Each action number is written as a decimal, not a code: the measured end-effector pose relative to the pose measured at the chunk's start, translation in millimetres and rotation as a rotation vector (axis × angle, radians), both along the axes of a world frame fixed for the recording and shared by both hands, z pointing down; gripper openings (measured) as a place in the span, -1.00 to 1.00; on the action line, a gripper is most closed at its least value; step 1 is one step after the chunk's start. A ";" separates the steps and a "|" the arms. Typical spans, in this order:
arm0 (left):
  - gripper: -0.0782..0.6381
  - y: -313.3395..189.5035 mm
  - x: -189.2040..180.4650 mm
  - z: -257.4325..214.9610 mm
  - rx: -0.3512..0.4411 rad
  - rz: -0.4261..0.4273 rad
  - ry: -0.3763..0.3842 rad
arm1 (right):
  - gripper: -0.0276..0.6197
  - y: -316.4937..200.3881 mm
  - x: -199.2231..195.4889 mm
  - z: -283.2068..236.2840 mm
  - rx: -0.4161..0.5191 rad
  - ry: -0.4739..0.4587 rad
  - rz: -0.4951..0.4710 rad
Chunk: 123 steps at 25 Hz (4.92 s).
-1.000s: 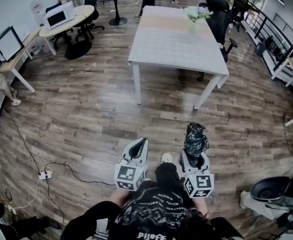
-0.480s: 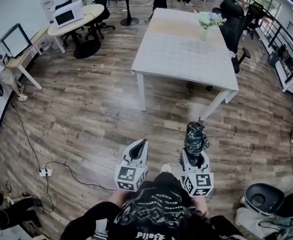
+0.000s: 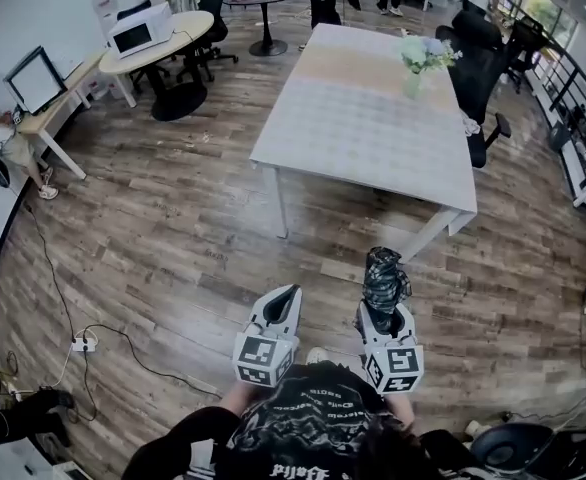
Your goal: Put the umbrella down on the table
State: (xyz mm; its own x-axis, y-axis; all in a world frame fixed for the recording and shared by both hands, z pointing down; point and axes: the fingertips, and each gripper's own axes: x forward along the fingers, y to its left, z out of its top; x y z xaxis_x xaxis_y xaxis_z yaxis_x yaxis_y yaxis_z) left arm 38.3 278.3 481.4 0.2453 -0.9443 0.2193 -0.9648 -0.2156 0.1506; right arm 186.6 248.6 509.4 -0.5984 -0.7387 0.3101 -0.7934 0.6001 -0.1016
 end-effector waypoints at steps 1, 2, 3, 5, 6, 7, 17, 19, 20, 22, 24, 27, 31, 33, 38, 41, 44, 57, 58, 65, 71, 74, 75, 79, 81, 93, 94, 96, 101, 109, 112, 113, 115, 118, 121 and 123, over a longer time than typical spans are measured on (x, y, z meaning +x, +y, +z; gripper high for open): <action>-0.73 -7.8 3.7 1.2 -0.001 -0.004 0.001 | -0.33 -8.1 3.2 1.1 -0.001 -0.001 -0.006; -0.73 -14.8 7.2 2.4 -0.003 -0.006 0.001 | -0.33 -15.3 6.0 1.8 -0.002 -0.002 -0.012; -0.73 -21.3 10.7 3.6 -0.005 -0.008 0.001 | -0.33 -21.9 8.5 2.3 -0.002 -0.003 -0.020; -0.73 -32.8 17.7 5.1 -0.007 -0.008 0.001 | -0.33 -33.4 12.9 3.8 -0.002 0.003 -0.032; -0.73 -37.8 21.3 5.5 -0.008 -0.006 0.000 | -0.33 -38.1 15.2 4.8 -0.004 0.007 -0.035; -0.73 -42.4 25.1 5.5 -0.007 -0.004 -0.001 | -0.33 -42.4 17.6 5.8 -0.006 0.010 -0.036; -0.73 -80.5 32.8 13.2 -0.033 0.016 -0.010 | -0.33 -73.0 21.2 15.6 -0.042 0.006 -0.029; -0.73 -93.4 31.8 17.2 -0.031 0.030 -0.004 | -0.33 -83.1 20.4 19.6 -0.043 0.006 -0.013; -0.73 -102.3 30.8 18.2 -0.028 0.037 -0.002 | -0.33 -90.4 19.8 20.5 -0.043 0.005 -0.004; -0.73 -122.8 27.8 17.9 -0.021 0.050 0.003 | -0.33 -107.4 17.9 20.7 -0.044 0.003 0.012; -0.73 -143.8 21.7 16.3 -0.012 0.060 0.007 | -0.33 -124.7 13.3 20.9 -0.043 0.007 0.020; -0.73 -176.9 4.6 16.7 -0.007 0.064 0.010 | -0.33 -153.6 -1.0 21.8 -0.039 0.015 0.029; -0.73 -231.6 -22.7 14.3 -0.001 0.094 0.012 | -0.33 -202.7 -25.6 19.3 -0.040 0.015 0.065; -0.73 -259.0 -37.8 10.3 -0.001 0.110 0.013 | -0.33 -227.5 -40.5 15.8 -0.045 0.009 0.080; -0.73 -324.3 -71.1 0.2 0.012 0.163 0.012 | -0.33 -283.5 -73.6 8.7 -0.059 0.008 0.134; -0.73 -361.2 -92.3 0.9 0.021 0.187 0.001 | -0.33 -313.5 -94.0 11.8 -0.070 0.006 0.162; -0.73 -393.6 -114.6 2.9 0.026 0.200 -0.002 | -0.33 -343.1 -116.2 14.3 -0.067 0.007 0.176; -0.73 -471.9 -166.7 10.4 0.005 0.235 -0.012 | -0.33 -416.6 -164.7 22.4 -0.083 0.021 0.228; -0.73 -475.0 -164.9 11.4 0.005 0.238 -0.017 | -0.33 -420.8 -162.8 23.8 -0.087 0.018 0.230; -0.73 -494.9 -168.5 17.7 -0.002 0.198 -0.045 | -0.33 -448.7 -158.8 31.2 -0.102 0.021 0.204; -0.73 -513.4 -166.9 12.5 -0.010 0.160 -0.023 | -0.33 -478.9 -156.4 22.1 -0.095 0.042 0.166; -0.73 -520.7 -166.6 7.0 -0.006 0.149 -0.029 | -0.33 -500.9 -155.8 16.6 -0.097 0.087 0.151; -0.73 -520.8 -165.7 7.7 -0.001 0.150 -0.041 | -0.33 -507.3 -154.7 15.3 -0.093 0.092 0.144; -0.73 -520.9 -170.7 18.5 -0.015 0.125 -0.075 | -0.33 -535.6 -150.7 17.8 -0.097 0.145 0.111; -0.73 -526.8 -176.1 20.7 -0.021 0.101 -0.074 | -0.33 -553.2 -148.0 19.4 -0.097 0.180 0.107; -0.73 -586.4 -176.8 22.9 -0.011 0.017 -0.100 | -0.33 -675.3 -118.8 18.8 -0.134 0.239 0.095; -0.73 -589.7 -166.9 21.7 -0.006 0.015 -0.106 | -0.33 -683.8 -109.1 20.0 -0.141 0.257 0.091; -0.73 -596.2 -143.7 20.5 -0.005 0.008 -0.110 | -0.33 -701.1 -86.7 22.5 -0.147 0.299 0.083; -0.73 -614.3 -135.2 21.0 -0.009 -0.023 -0.108 | -0.33 -744.5 -78.4 38.8 -0.206 0.336 0.056; -0.73 -626.8 -174.0 23.0 -0.025 -0.107 -0.099 | -0.33 -790.0 -97.5 76.8 -0.319 0.430 0.020; -0.73 -617.8 -167.8 27.2 -0.036 -0.145 -0.107 | -0.33 -794.7 -80.5 95.0 -0.361 0.453 0.023; -0.73 -616.3 -169.9 29.0 -0.042 -0.158 -0.107 | -0.33 -797.3 -81.3 99.9 -0.376 0.452 0.013; -0.73 -619.9 -176.5 30.5 -0.056 -0.181 -0.102 | -0.33 -809.3 -89.4 107.6 -0.407 0.454 -0.026; -0.73 -633.0 -176.1 29.2 -0.064 -0.208 -0.091 | -0.33 -831.0 -89.4 118.3 -0.440 0.494 -0.067; -0.73 -639.1 -165.1 28.6 -0.064 -0.220 -0.090 | -0.33 -845.0 -78.5 131.6 -0.474 0.504 -0.065; -0.73 -639.7 -164.4 30.8 -0.075 -0.226 -0.092 | -0.33 -849.1 -77.6 142.8 -0.518 0.495 -0.055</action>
